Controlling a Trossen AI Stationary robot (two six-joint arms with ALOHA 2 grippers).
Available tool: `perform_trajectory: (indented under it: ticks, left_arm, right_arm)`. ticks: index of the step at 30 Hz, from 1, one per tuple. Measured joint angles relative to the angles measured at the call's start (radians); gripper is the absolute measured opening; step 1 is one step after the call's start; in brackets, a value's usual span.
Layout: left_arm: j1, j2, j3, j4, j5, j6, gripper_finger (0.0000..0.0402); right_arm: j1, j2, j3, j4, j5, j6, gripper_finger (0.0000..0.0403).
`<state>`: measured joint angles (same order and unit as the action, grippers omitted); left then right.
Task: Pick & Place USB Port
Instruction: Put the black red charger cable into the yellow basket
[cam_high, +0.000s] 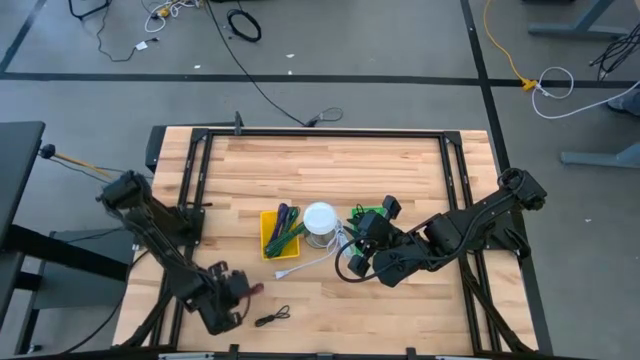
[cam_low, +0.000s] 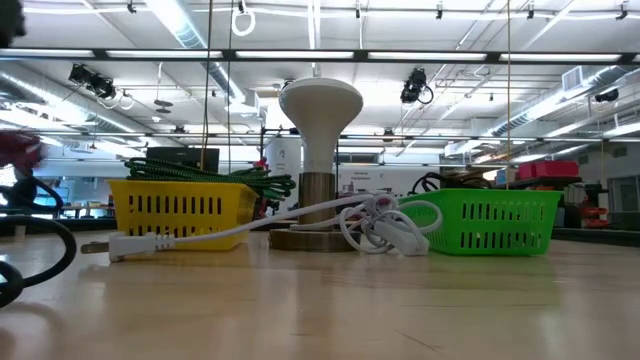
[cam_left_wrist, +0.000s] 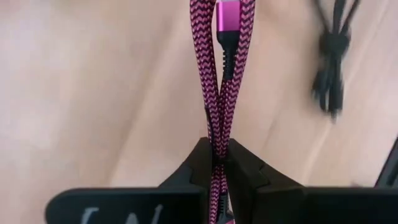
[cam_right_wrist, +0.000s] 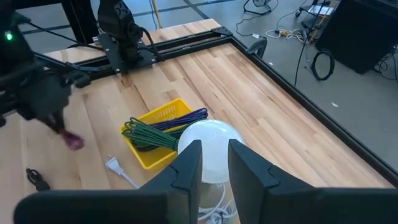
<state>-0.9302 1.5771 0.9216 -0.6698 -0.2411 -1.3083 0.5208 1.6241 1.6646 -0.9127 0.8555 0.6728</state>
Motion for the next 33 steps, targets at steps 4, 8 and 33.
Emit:
perform_trajectory:
  ticks: [4,8,33]
  left_arm:
    - [-0.018,-0.079,0.001,-0.050,-0.134,-0.013,0.0025]
    - [-0.023,-0.165,0.001,-0.084,-0.354,0.003,0.0025]
    - [0.174,-0.297,-0.167,0.001,-0.845,-0.031,0.0025]
  right_arm:
    - [0.000,0.000,0.000,0.000,0.000,0.000,0.0078]
    - [0.000,0.000,0.000,0.000,0.000,0.000,0.0078]
    - [0.000,0.014,-0.001,0.046,-0.010,0.000,0.0078]
